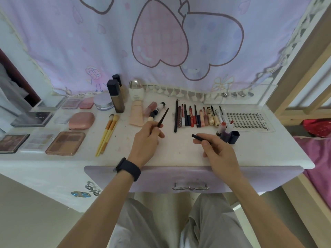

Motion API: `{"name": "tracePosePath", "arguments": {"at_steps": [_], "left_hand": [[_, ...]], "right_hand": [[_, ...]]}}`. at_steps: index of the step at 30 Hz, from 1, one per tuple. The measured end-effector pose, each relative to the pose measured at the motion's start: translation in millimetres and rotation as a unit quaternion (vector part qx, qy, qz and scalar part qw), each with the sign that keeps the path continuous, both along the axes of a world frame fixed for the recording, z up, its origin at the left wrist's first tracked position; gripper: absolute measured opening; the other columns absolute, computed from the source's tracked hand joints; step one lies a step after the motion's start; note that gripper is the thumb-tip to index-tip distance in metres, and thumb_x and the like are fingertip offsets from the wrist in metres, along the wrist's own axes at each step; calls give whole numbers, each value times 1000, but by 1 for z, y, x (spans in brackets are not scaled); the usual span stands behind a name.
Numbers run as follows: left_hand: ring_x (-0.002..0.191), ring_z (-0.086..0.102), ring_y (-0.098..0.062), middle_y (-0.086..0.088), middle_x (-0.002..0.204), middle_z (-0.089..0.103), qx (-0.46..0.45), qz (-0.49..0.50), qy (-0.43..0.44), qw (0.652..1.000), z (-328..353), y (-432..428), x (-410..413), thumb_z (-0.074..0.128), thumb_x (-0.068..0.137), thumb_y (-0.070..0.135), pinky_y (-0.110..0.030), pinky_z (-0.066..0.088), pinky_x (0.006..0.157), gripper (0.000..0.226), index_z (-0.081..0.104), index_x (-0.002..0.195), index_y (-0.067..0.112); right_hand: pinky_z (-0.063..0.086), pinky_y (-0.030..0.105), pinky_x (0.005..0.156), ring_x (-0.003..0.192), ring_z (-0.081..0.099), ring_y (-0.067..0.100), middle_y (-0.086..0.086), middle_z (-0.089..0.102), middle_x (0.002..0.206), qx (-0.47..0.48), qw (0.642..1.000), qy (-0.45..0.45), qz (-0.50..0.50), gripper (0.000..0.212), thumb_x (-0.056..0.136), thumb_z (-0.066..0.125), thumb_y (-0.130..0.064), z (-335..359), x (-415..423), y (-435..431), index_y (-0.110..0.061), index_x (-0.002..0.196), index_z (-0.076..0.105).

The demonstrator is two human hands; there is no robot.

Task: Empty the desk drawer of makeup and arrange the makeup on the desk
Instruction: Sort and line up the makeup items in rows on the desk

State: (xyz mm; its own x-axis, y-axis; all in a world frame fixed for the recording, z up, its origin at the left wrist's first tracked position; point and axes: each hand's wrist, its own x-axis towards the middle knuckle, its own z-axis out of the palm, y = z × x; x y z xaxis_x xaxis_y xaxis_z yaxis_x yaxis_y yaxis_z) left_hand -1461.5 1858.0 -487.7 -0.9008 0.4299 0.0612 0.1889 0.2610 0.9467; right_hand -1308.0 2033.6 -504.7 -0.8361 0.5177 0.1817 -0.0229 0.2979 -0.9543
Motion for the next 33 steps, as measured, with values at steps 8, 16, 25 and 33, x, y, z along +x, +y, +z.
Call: {"name": "tracePosePath", "arguments": {"at_steps": [8, 16, 25, 33], "left_hand": [[103, 60, -7, 24, 155, 32, -241, 60, 151, 957, 17, 41, -30, 58, 93, 29, -28, 52, 83, 13, 67, 99, 24], [125, 54, -19, -4, 133, 61, -316, 56, 145, 936, 19, 70, -44, 59, 96, 34, -27, 44, 82, 28, 72, 105, 10], [117, 59, -26, -5, 102, 70, -296, 72, 131, 943, 18, 80, -40, 58, 94, 19, -22, 38, 66, 16, 72, 88, 15], [115, 60, -22, -5, 105, 73, -278, 91, 132, 947, 10, 85, -45, 59, 97, 28, -19, 30, 62, 21, 77, 97, 17]], "right_hand": [[49, 28, 50, 55, 57, 19, -27, 73, 94, 91, 994, -34, -43, 22, 107, 48, -23, -2, -12, -9, -42, 109, 59], [52, 42, 53, 53, 57, 25, -29, 72, 94, 115, 991, -36, -52, 23, 106, 50, -25, -3, -11, -9, -46, 108, 58], [52, 45, 54, 53, 58, 26, -28, 73, 93, 123, 990, -39, -53, 19, 105, 51, -25, -4, -11, -10, -39, 112, 61], [52, 41, 56, 54, 58, 20, -30, 72, 94, 120, 990, -43, -56, 18, 105, 51, -27, -5, -10, -9, -34, 115, 64]]}}
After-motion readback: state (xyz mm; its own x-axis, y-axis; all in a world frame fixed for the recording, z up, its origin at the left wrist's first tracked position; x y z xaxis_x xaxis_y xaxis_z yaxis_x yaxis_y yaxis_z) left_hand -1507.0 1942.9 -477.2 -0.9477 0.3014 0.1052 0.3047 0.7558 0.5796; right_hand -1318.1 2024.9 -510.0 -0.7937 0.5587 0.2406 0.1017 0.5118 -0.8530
